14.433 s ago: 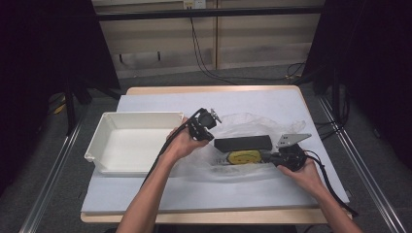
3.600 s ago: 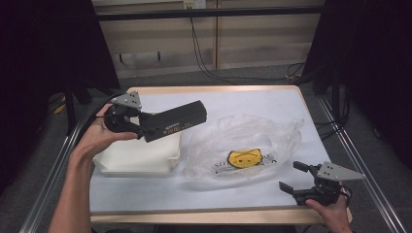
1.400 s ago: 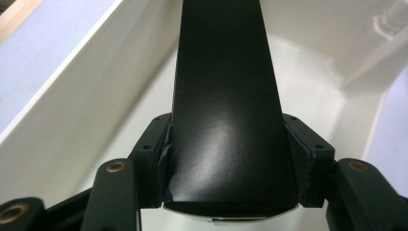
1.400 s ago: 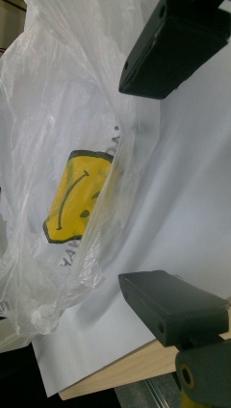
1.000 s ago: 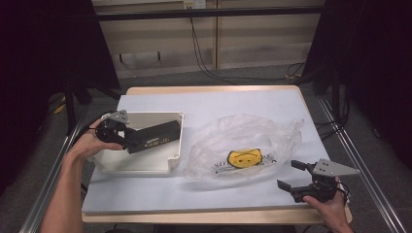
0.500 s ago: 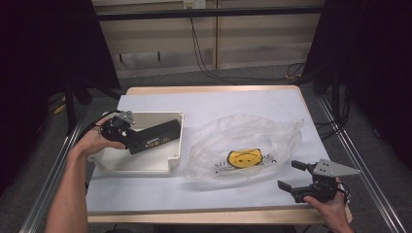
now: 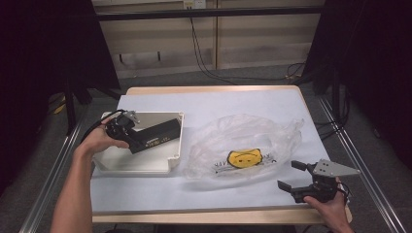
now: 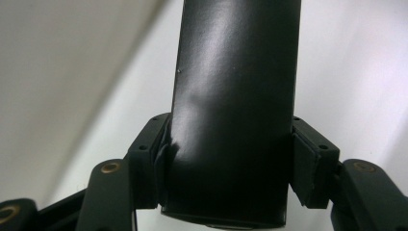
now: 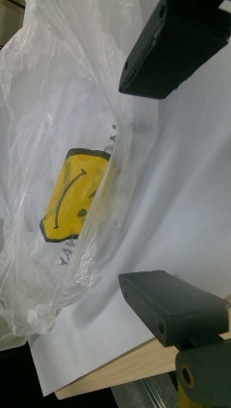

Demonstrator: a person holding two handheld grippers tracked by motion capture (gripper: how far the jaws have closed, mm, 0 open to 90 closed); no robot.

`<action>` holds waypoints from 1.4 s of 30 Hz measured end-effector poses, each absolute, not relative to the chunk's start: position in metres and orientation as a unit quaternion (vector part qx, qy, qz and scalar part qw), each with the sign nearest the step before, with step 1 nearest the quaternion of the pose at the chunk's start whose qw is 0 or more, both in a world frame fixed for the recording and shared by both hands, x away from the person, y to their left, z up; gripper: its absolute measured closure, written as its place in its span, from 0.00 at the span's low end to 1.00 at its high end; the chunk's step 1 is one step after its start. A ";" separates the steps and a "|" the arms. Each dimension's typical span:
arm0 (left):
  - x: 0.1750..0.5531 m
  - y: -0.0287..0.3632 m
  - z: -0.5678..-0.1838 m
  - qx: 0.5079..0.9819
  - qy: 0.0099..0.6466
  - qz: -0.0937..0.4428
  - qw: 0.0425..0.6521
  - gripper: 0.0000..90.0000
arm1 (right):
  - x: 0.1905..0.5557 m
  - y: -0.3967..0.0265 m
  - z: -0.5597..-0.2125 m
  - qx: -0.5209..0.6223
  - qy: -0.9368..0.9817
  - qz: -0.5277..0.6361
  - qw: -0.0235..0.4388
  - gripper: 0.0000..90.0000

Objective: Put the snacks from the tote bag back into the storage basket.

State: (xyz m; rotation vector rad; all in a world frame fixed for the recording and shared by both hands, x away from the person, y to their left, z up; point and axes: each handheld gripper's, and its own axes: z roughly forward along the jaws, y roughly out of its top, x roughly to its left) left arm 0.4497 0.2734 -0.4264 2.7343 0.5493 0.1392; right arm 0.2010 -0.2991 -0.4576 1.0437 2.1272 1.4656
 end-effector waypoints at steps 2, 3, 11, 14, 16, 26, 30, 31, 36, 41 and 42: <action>0.450 0.273 -0.426 0.965 0.192 0.048 0.173 0.45 | 0.201 -0.299 -0.458 0.368 0.752 0.518 0.177 0.10; 0.450 0.273 -0.426 0.965 0.193 0.049 0.173 0.45 | 0.201 -0.299 -0.457 0.368 0.751 0.518 0.178 0.10; 0.448 0.273 -0.427 0.961 0.207 0.061 0.173 0.41 | 0.200 -0.299 -0.457 0.370 0.751 0.517 0.177 0.10; 0.447 0.273 -0.425 0.955 0.219 0.067 0.188 0.32 | 0.200 -0.300 -0.458 0.370 0.750 0.518 0.178 0.10; 0.447 0.275 -0.422 0.946 0.238 0.075 0.210 0.25 | 0.200 -0.301 -0.457 0.371 0.750 0.518 0.178 0.10; 0.426 0.280 -0.399 0.923 0.274 0.125 0.241 0.21 | 0.199 -0.301 -0.457 0.371 0.749 0.519 0.180 0.10; 0.416 0.288 -0.395 0.901 0.309 0.128 0.275 0.25 | 0.197 -0.300 -0.457 0.370 0.749 0.519 0.180 0.10; 0.411 0.292 -0.393 0.899 0.313 0.136 0.274 0.26 | 0.197 -0.300 -0.457 0.369 0.750 0.519 0.180 0.10; 0.398 0.294 -0.388 0.888 0.323 0.144 0.293 0.41 | 0.197 -0.299 -0.457 0.368 0.753 0.516 0.180 0.10; 0.379 0.299 -0.386 0.857 0.349 0.156 0.345 0.63 | 0.197 -0.299 -0.457 0.368 0.752 0.517 0.181 0.10; 0.376 0.301 -0.387 0.853 0.348 0.157 0.356 0.66 | 0.197 -0.299 -0.457 0.368 0.752 0.516 0.181 0.10</action>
